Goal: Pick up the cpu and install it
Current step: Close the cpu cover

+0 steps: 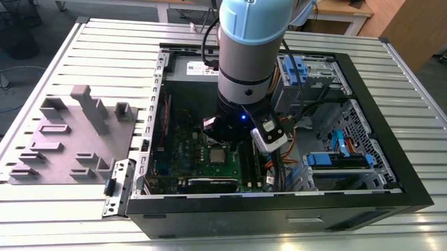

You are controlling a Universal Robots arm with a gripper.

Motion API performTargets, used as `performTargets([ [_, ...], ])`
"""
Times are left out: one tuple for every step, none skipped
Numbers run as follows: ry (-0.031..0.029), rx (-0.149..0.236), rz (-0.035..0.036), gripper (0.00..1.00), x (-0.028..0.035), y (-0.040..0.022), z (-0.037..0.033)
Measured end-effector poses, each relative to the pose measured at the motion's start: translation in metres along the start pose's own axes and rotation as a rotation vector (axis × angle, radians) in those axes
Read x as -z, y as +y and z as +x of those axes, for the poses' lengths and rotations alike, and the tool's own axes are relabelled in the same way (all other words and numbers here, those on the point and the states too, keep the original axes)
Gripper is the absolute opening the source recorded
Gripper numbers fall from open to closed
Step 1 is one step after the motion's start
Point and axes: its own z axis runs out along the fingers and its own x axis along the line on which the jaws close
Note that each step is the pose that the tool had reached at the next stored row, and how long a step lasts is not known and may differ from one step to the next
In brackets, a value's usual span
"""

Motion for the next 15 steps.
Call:
performTargets([
  [0.0000,0.003,-0.0001,0.11,0.0000,0.0000,0.0000],
  [0.0001,0.003,-0.0001,0.11,0.0000,0.0000,0.0000],
  [0.0001,0.003,-0.0001,0.11,0.0000,0.0000,0.0000],
  [0.0000,0.003,-0.0001,0.11,0.0000,0.0000,0.0000],
  [0.0000,0.003,-0.0001,0.11,0.0000,0.0000,0.0000],
  [0.0000,0.004,-0.0001,0.11,0.0000,0.0000,0.0000],
  [0.0000,0.004,-0.0002,0.11,0.0000,0.0000,0.0000],
  [0.0001,0.004,-0.0001,0.11,0.0000,0.0000,0.0000],
  [0.0000,0.004,-0.0002,0.11,0.0000,0.0001,0.0000],
  [0.0000,0.004,-0.0002,0.11,-0.0001,0.0004,-0.0001],
  [0.0000,0.004,-0.0002,0.11,-0.0002,0.0008,0.0000],
  [-0.0003,0.004,-0.0003,0.11,-0.0004,0.0017,0.0000],
  [-0.0006,0.004,-0.0003,0.11,-0.0007,0.0032,-0.0001],
  [-0.0008,0.004,-0.0003,0.11,-0.0009,0.0050,-0.0002],
  [-0.0009,0.004,-0.0004,0.11,-0.0013,0.0072,-0.0003],
])
